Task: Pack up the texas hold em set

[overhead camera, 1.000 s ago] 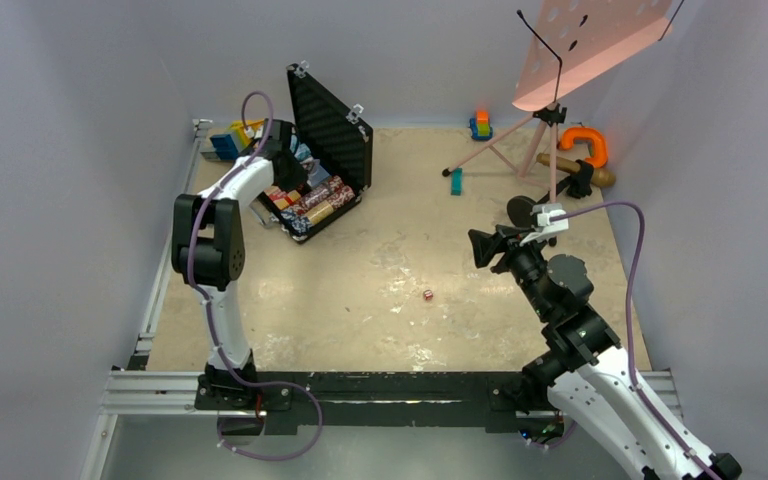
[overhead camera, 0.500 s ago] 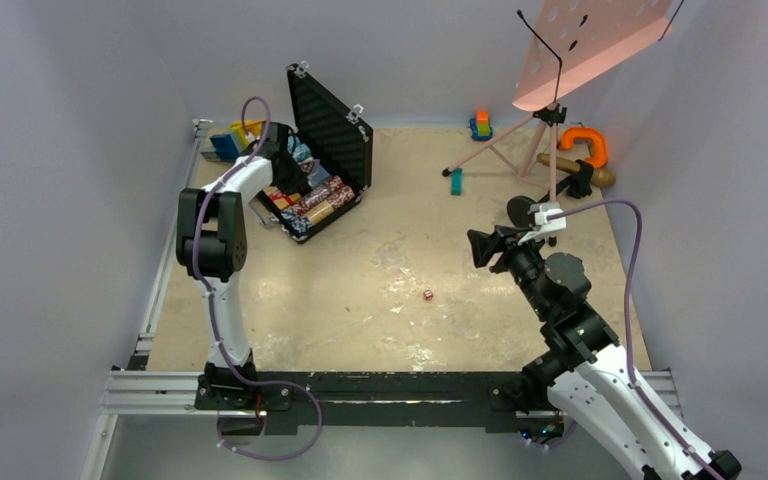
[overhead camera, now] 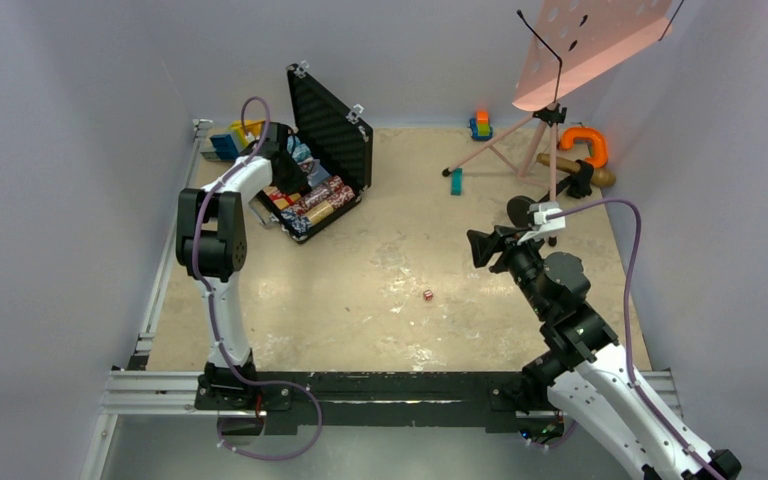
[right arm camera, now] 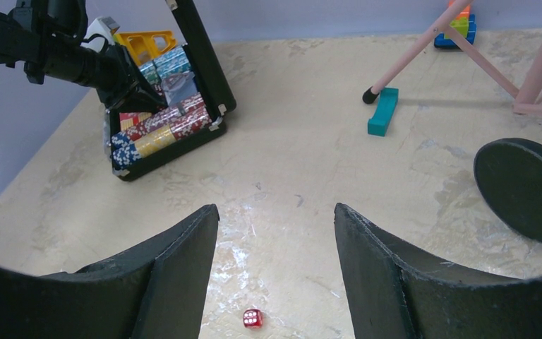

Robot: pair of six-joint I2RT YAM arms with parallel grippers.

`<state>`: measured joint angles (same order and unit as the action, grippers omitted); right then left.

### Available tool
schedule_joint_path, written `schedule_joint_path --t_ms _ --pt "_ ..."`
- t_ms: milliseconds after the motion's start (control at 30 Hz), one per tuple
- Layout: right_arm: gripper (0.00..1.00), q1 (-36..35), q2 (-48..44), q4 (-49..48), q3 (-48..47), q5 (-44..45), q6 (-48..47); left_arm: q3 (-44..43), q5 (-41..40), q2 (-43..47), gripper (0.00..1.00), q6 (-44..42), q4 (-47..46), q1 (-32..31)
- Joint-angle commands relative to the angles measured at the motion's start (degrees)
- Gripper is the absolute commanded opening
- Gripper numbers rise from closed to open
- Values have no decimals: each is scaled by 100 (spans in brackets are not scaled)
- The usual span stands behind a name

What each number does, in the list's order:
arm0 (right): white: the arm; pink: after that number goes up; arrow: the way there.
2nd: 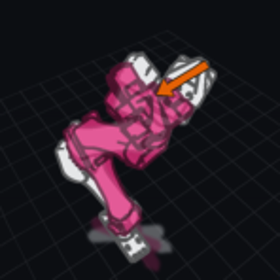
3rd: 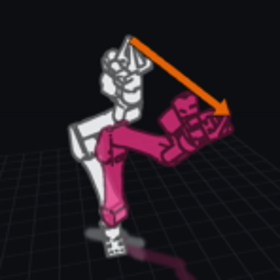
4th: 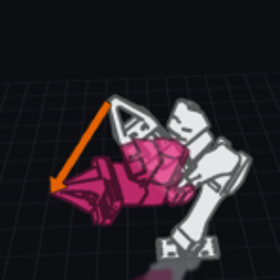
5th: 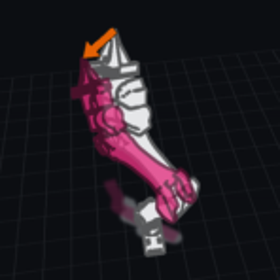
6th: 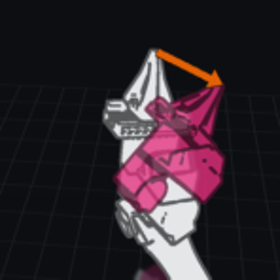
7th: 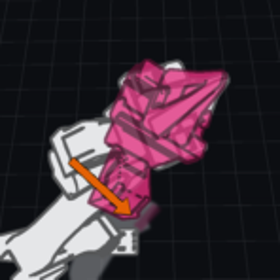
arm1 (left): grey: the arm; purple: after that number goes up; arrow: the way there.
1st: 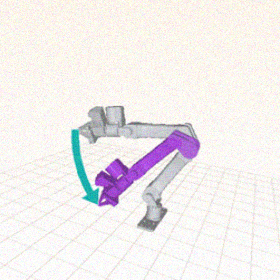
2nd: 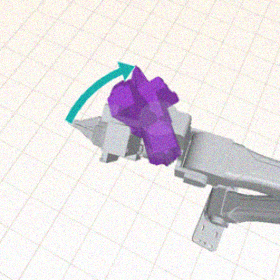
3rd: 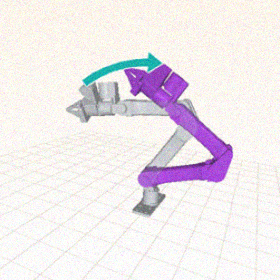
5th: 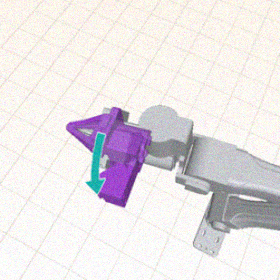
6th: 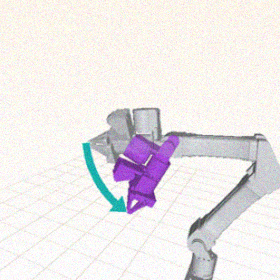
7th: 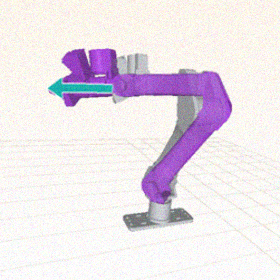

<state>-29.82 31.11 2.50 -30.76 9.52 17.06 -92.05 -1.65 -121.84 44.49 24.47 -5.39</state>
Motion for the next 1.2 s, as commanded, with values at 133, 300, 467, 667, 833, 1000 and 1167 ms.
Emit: schedule_joint_path --t_ms 133,300,467,667,833,1000,1167 --pt "65 23 5 -163 -44 110 18 12 -330 234 31 19 -17 47" --pt "65 21 2 -167 -44 111 22 -6 -405 338 38 -47 16 47" --pt "66 19 6 -169 -44 106 24 1 -471 422 39 -115 27 47" --pt "65 15 1 -162 -45 109 24 176 -503 659 37 -199 -224 47" --pt "66 18 -7 -169 -44 127 19 680 -539 1245 38 -361 -811 38" --pt "65 17 -8 -162 -44 121 22 1406 -547 2020 40 -562 -1400 13" --pt "65 14 -39 -178 -39 125 23 2353 -418 2954 43 -633 -1875 -203"
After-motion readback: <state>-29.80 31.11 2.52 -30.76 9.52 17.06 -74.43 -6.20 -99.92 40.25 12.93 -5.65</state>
